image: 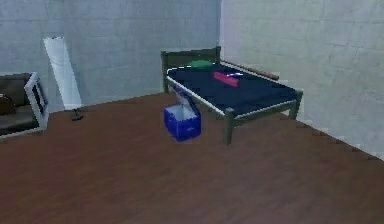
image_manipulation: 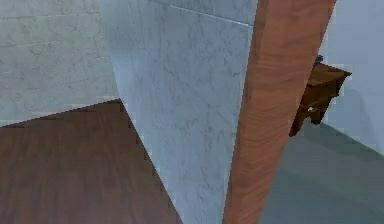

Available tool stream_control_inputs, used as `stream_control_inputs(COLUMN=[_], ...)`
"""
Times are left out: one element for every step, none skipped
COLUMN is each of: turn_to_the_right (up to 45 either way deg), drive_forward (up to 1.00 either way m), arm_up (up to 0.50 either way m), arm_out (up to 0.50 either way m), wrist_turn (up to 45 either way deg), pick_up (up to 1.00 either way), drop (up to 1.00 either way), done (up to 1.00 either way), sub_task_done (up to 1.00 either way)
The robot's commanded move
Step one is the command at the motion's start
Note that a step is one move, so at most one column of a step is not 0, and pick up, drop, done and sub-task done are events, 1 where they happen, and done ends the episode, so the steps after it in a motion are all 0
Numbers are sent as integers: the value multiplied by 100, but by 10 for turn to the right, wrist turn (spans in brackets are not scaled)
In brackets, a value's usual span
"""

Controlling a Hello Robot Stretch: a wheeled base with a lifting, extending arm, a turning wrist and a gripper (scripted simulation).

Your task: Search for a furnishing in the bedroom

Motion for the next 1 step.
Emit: stream_control_inputs(turn_to_the_right=[180], drive_forward=[0], arm_up=[0], arm_out=[0], wrist_turn=[0], pick_up=[0], drop=[0], done=[0], sub_task_done=[0])
